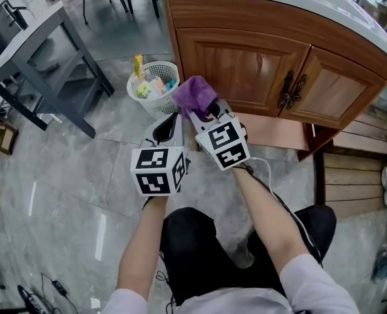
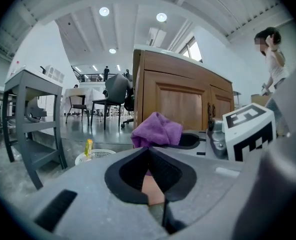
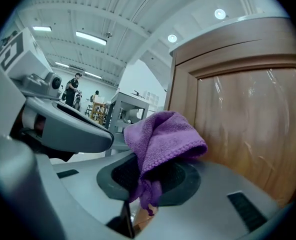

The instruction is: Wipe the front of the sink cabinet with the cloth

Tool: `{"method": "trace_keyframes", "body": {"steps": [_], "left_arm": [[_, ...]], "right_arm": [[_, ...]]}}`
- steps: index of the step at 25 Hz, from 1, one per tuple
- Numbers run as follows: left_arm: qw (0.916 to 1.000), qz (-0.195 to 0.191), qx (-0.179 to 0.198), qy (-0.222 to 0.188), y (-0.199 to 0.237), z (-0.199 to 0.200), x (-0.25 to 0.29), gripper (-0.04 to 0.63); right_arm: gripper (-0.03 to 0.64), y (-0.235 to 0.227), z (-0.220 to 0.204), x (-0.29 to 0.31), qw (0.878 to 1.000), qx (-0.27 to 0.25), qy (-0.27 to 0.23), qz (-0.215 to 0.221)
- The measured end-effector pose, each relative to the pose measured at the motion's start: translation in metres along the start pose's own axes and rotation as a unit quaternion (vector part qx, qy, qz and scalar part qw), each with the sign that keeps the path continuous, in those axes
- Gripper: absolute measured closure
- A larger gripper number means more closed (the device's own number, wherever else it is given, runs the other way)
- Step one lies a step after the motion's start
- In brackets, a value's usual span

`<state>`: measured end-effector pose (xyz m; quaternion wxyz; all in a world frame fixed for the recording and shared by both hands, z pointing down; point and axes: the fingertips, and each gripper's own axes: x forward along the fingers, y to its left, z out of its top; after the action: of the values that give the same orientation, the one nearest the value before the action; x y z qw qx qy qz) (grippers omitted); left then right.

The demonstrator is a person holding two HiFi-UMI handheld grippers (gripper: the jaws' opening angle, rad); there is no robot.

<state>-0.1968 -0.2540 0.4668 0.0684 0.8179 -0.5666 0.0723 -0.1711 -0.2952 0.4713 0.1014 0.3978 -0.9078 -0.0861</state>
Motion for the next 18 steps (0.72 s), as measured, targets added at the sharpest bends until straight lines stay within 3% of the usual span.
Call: {"method": "trace_keyframes", "body": {"steps": [18], "left_arm": [[0.998, -0.063, 0.004, -0.002, -0.055, 0.008, 0.04, 0.591]], "right_arm": [[0.545, -0.047, -0.015, -0.049, 0.998, -0.006, 0.016, -0.061]]}}
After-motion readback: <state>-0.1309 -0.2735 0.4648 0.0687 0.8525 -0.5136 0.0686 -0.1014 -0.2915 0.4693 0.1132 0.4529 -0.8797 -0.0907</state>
